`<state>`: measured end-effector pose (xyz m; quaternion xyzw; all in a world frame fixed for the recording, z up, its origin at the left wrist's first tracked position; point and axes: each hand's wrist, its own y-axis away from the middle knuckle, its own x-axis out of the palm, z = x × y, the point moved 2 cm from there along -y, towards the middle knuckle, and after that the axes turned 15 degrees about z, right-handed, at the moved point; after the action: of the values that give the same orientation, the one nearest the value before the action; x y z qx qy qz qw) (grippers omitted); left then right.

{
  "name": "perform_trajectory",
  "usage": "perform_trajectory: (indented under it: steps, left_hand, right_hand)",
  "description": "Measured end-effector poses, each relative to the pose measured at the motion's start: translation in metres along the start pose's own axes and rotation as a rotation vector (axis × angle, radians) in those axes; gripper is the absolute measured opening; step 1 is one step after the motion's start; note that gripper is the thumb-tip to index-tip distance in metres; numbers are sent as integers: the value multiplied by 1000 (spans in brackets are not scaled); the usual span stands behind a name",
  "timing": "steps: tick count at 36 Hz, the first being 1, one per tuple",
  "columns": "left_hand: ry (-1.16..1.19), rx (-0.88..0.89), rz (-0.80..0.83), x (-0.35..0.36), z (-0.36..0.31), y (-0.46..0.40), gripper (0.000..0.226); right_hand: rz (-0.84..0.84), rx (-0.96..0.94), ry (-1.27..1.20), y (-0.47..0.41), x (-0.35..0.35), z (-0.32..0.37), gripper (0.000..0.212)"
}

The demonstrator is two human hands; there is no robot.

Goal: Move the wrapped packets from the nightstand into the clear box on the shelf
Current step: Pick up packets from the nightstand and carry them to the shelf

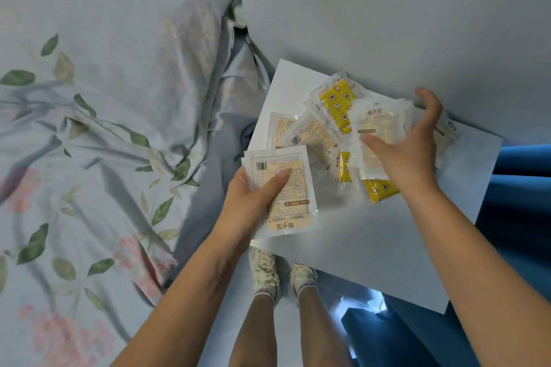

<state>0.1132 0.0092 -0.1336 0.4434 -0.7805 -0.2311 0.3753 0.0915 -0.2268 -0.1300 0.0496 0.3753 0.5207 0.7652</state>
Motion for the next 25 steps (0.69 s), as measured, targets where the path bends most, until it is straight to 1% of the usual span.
perform_trajectory:
  steps: [1,2,5,6,9,12,15,21,25]
  left_hand:
    - [1,3,-1,0,-1,1,34]
    - [0,7,-1,0,-3,2,32]
    - [2,4,-8,2,-8,5,28]
    - [14,1,-12,2,-9,6,27]
    - [33,12,-10,6,-16,15,20]
    - [28,47,-9,12,-25,28,15]
    - [21,91,-16,20,-37,48,15]
    - [55,159,-28,38,-70,110,16]
    - [69,177,-50,41,-84,164,18]
  right_hand:
    - [-5,44,-111,5,-1,-1,86]
    - [8,101,-247,10,-2,-2,80]
    - [116,239,-631,32,1,3,37]
    - [144,256,-703,41,2,5,31]
    - [192,281,-807,66,4,12,32]
    - [222,318,-830,88,0,24,28]
    - [242,318,-792,106,-10,41,22]
    - [258,230,-646,154,-39,91,23]
    - [313,184,-609,198,-53,128,23]
